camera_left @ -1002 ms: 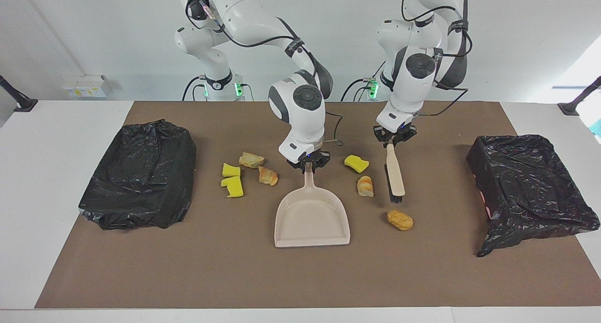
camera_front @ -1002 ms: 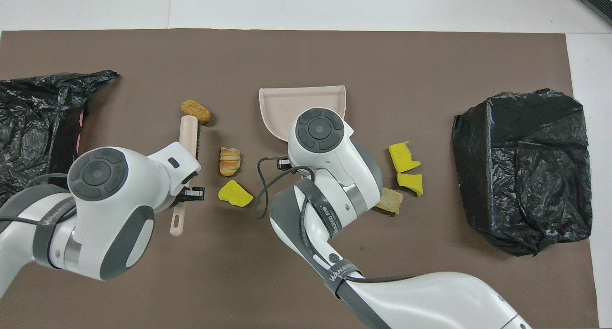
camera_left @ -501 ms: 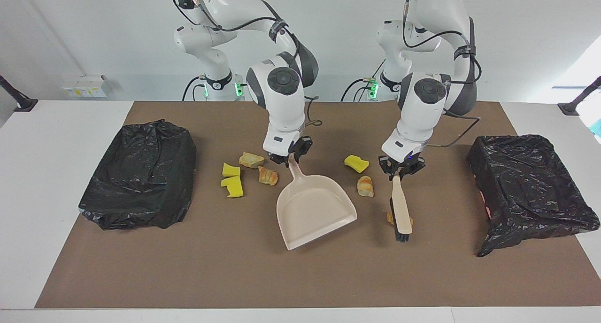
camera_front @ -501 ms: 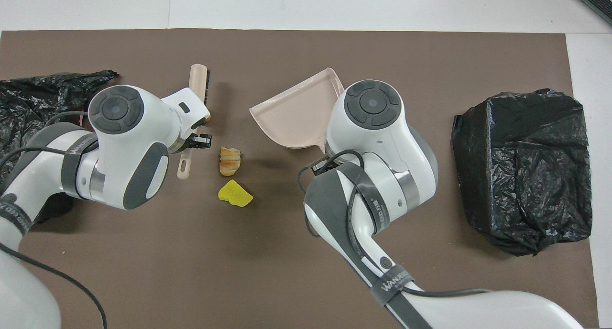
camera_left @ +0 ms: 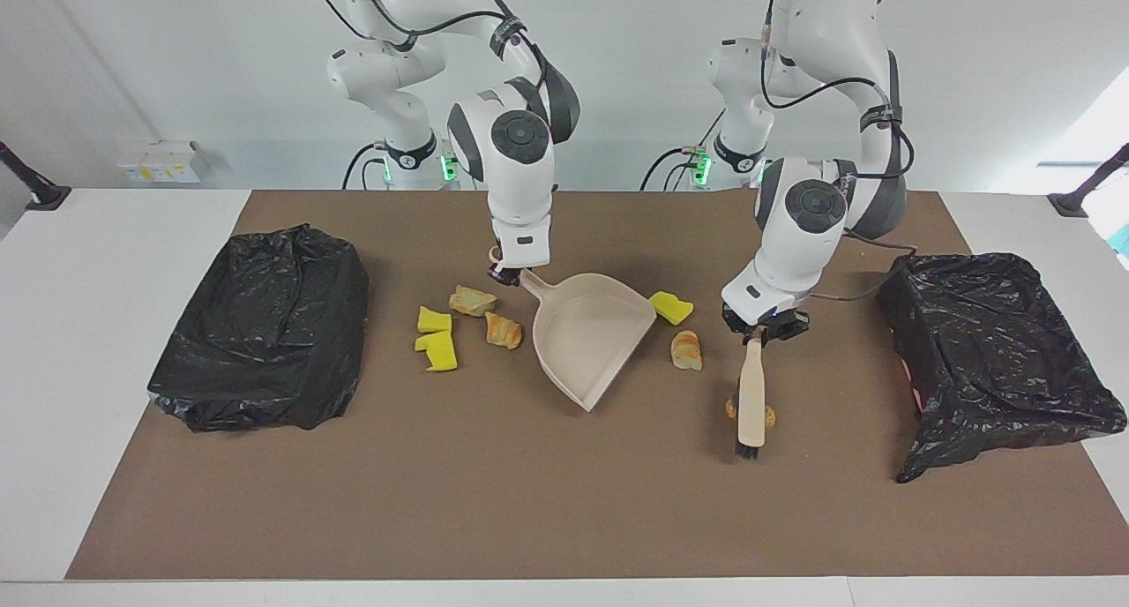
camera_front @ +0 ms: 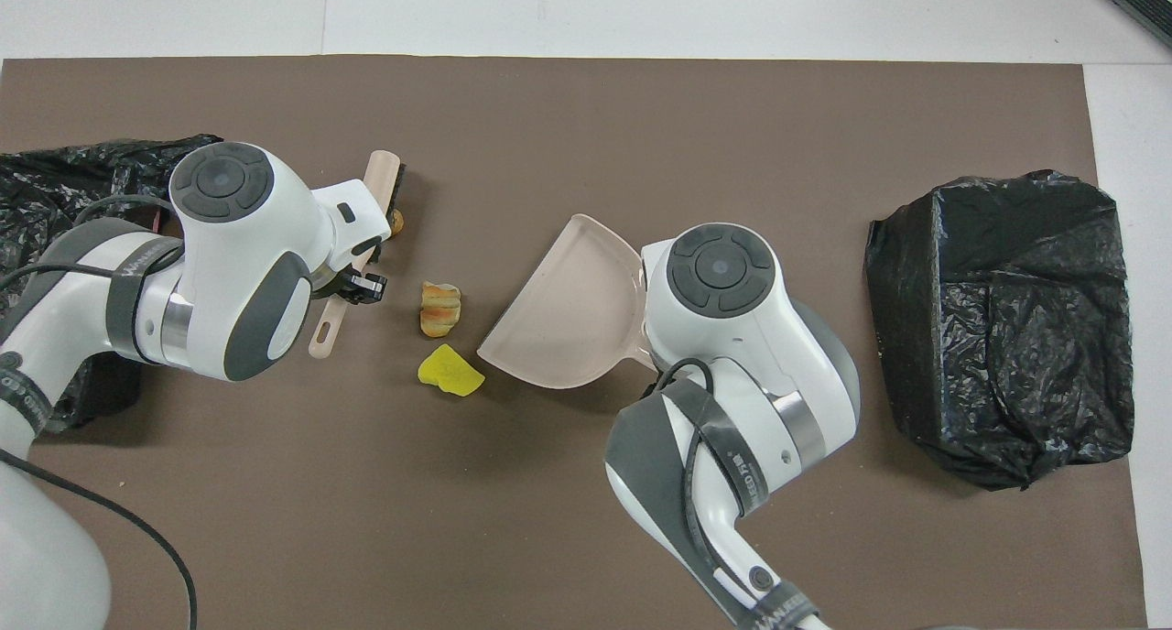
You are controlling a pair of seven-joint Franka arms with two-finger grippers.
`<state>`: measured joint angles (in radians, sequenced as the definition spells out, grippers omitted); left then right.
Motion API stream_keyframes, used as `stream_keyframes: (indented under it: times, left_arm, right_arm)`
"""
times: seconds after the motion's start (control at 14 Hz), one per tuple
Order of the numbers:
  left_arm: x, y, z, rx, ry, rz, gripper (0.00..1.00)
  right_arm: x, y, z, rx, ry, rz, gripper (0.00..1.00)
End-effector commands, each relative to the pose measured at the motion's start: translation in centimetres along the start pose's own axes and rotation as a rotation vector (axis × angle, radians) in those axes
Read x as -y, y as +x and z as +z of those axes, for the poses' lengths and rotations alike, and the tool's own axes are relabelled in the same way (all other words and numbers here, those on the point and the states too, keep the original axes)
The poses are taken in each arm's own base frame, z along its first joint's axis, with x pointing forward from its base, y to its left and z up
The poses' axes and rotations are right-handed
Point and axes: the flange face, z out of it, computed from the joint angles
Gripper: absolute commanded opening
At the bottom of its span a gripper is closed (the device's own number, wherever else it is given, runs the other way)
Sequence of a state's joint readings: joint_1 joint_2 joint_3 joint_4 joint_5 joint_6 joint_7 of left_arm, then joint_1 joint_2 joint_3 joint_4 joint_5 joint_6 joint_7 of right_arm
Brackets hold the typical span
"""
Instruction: Sweep and dump trash in bin
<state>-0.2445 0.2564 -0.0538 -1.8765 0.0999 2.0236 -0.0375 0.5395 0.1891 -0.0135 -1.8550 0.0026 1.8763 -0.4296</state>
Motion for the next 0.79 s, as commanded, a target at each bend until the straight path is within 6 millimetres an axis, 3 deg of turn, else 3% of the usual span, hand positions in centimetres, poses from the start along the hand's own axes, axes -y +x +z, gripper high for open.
stream_keyframes:
  times: [0.0, 0.14, 0.29, 0.43, 0.72]
  left_arm:
    - [0.3, -2.8, 0.1, 0.143, 0.02, 0.012, 0.0]
    - [-0.2, -4.6, -0.1, 0.257, 0.029, 0.02, 0.0]
    - [-1.0, -6.3, 0.0, 0.34, 0.034, 0.039, 0.0]
    - [-3.3, -8.1, -0.5, 0.42, 0.054, 0.086, 0.0]
    - [-3.8, -11.1, -4.5, 0.41, 0.055, 0.131, 0.0]
  right_arm:
    - [2.4, -2.2, -0.8, 0.034, -0.049, -0.07, 0.0]
    - [3.0, -4.3, -1.1, 0.069, -0.046, -0.114, 0.0]
    - [3.6, -5.6, -0.1, 0.079, -0.047, -0.128, 0.0]
    - [3.4, -5.7, 0.5, 0.063, -0.053, -0.161, 0.0]
    - [4.0, -5.9, 0.5, 0.062, -0.048, -0.183, 0.0]
